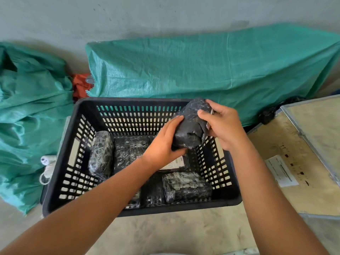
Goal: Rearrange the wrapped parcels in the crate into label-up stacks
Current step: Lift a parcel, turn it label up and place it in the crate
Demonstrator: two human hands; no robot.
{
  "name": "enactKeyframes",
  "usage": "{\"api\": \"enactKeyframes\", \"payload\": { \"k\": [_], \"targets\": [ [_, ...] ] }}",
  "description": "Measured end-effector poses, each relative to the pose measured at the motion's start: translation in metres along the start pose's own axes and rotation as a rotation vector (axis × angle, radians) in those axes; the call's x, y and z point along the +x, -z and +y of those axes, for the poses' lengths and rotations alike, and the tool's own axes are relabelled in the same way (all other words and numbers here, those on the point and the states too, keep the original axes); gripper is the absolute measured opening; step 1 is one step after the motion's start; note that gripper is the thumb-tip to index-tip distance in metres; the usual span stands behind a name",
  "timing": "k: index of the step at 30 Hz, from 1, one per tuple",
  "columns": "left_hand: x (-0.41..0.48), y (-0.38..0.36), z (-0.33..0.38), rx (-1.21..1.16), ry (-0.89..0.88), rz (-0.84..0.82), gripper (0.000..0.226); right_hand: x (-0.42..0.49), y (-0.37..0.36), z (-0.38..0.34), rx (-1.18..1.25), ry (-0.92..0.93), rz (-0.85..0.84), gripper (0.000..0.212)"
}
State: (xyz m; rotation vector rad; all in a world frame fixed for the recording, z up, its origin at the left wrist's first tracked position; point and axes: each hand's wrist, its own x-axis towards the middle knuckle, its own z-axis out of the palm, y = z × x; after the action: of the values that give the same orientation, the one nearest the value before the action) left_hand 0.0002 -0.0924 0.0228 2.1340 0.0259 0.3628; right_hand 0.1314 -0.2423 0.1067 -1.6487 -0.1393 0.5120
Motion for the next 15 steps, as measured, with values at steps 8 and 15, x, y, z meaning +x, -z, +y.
{"api": "enactKeyframes", "payload": {
  "k": [8,15],
  "targets": [
    [-0.007,0.056,0.008,-0.338,-0.002,0.126,0.107,-0.007,0.006,0.008,-0.183,0.295,-0.092,0.045],
    [0.001,0.09,0.002,-0.657,0.206,0.072,0.102,0.0,-0.006,0.024,0.021,0.159,-0.566,0.088]
  ]
}}
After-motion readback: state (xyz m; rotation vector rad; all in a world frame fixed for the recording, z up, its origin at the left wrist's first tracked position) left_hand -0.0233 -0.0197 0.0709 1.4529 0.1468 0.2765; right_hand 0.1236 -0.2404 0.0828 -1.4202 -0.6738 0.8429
